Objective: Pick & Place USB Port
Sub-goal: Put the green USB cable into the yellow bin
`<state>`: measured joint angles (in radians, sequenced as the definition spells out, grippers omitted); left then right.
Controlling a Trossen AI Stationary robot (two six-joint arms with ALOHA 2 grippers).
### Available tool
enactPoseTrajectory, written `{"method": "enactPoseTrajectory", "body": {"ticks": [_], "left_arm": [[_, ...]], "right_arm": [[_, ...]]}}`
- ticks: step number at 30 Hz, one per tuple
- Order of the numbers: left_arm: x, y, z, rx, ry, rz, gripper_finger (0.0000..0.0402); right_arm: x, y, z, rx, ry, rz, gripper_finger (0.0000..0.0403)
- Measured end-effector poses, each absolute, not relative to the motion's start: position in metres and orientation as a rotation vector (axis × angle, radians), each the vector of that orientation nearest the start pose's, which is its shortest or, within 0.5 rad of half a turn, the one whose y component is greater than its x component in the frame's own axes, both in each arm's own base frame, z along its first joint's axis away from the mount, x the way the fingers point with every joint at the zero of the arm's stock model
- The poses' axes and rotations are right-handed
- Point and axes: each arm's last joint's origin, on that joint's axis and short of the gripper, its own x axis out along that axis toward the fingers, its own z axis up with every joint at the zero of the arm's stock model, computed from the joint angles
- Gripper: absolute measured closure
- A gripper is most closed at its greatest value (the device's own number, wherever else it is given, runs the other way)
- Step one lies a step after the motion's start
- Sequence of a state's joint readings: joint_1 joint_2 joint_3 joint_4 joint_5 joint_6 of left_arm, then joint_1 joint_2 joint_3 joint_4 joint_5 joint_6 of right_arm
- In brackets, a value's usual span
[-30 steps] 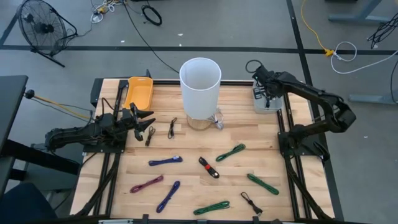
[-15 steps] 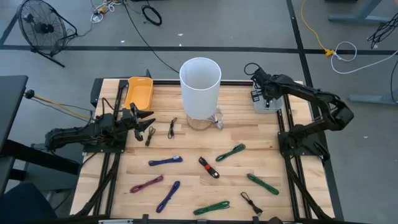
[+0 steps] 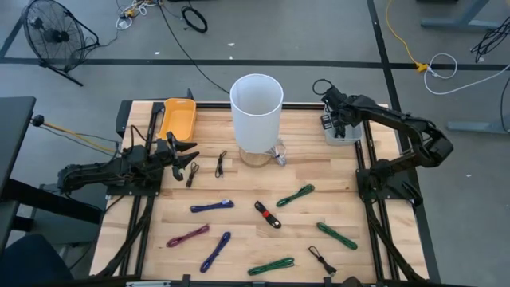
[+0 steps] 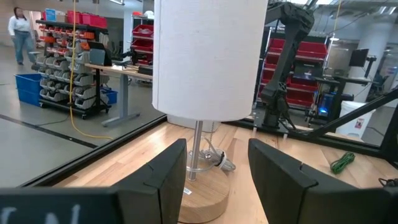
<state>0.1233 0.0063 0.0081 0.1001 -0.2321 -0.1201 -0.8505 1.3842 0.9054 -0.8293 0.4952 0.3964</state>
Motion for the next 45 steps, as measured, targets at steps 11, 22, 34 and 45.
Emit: {"method": "enactPoseTrajectory", "body": {"ticks": [11,22,34,45], "left_arm": [[0.095,0.018,0.175,-0.125,-0.123,0.349,0.0225],[0.095,0.018,0.175,-0.125,-0.124,0.349,0.0225],[0.095,0.018,0.175,-0.125,-0.124,0.348,0.0225],[0.095,0.018,0.175,-0.126,-0.124,0.348,0.0225]], "right_arm": [[0.155,-0.185,0.220,0.670,1.141,-1.113,0.0235],[0.196,-0.148,0.228,0.825,1.077,-0.509,0.0243],[0.246,-0.049,0.229,0.723,1.164,-0.185,0.0243],[0.256,0.034,0.230,0.516,1.138,-0.140,0.0243]]}}
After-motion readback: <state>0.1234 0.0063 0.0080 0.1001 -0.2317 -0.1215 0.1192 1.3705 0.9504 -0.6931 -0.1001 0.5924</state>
